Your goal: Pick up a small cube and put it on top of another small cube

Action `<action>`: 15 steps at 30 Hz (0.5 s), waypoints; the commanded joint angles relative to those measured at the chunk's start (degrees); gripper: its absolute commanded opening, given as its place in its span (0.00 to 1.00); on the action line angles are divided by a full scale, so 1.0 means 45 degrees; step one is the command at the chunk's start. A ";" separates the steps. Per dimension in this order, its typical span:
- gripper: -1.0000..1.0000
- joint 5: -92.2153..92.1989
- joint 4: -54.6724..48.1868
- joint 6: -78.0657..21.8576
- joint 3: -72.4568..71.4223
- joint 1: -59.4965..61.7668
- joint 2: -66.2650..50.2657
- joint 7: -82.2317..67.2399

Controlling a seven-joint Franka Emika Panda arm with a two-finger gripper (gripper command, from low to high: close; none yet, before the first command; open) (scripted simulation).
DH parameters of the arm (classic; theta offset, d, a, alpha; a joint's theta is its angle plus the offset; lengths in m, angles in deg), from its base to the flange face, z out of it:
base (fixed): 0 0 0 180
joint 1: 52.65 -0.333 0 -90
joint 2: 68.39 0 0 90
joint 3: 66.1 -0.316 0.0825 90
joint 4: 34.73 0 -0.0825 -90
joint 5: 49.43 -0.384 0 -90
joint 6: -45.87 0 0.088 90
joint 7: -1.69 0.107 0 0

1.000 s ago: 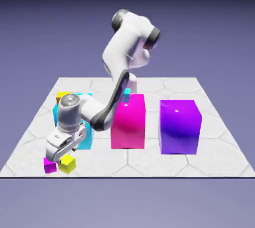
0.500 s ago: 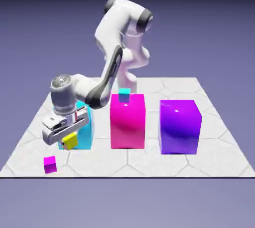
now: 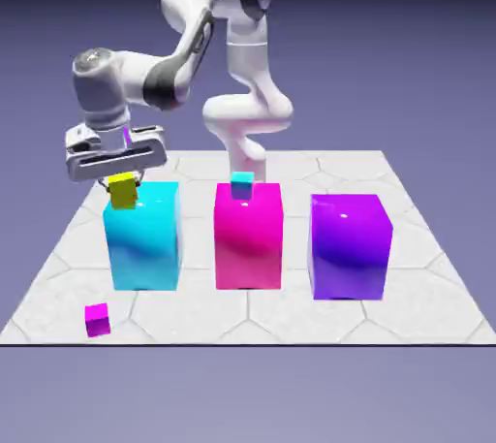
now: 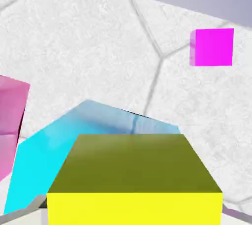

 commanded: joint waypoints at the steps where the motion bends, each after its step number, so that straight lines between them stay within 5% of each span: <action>1: 0.00 0.0369 0.0032 -0.0335 -0.0103 0.0182 0.0443 0.0562; 5: 0.00 0.1192 0.0108 -0.1164 -0.0351 0.0620 0.1513 0.1899; 10: 0.00 0.1370 0.2019 0.1164 0.0111 0.0782 0.1082 0.1925; 11: 1.00 0.1370 0.2019 0.1164 0.0111 0.0782 0.1082 0.1925; 15: 1.00 0.1243 0.0657 -0.0496 -0.0218 0.0666 0.1389 0.1906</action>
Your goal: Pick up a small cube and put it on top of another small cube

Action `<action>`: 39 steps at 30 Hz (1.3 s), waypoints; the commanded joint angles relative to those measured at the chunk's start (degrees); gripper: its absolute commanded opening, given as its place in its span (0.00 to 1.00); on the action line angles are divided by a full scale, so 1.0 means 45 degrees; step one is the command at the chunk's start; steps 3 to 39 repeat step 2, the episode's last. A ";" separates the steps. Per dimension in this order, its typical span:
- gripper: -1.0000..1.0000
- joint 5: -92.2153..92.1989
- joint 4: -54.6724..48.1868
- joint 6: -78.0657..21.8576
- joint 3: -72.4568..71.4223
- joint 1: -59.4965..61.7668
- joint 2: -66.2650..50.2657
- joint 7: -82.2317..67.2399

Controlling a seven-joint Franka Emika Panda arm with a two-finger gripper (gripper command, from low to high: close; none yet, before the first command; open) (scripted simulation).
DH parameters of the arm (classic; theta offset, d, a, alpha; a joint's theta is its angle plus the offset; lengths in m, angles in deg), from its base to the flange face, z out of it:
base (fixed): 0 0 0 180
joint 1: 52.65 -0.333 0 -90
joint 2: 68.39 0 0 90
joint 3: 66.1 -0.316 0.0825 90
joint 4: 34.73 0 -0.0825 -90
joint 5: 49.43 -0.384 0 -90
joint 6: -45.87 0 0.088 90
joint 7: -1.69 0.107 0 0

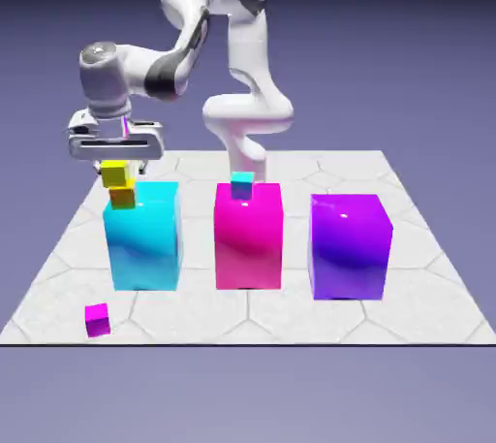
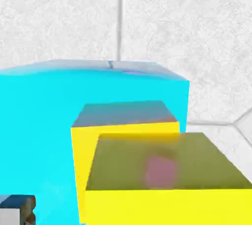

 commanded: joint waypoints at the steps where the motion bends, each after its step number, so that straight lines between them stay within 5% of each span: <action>1: 1.00 -0.0043 -0.0455 -0.0554 -0.0110 -0.0039 0.0103 -0.0006; 39: 1.00 -0.0051 -0.0549 -0.0669 -0.0133 -0.0047 0.0124 -0.0008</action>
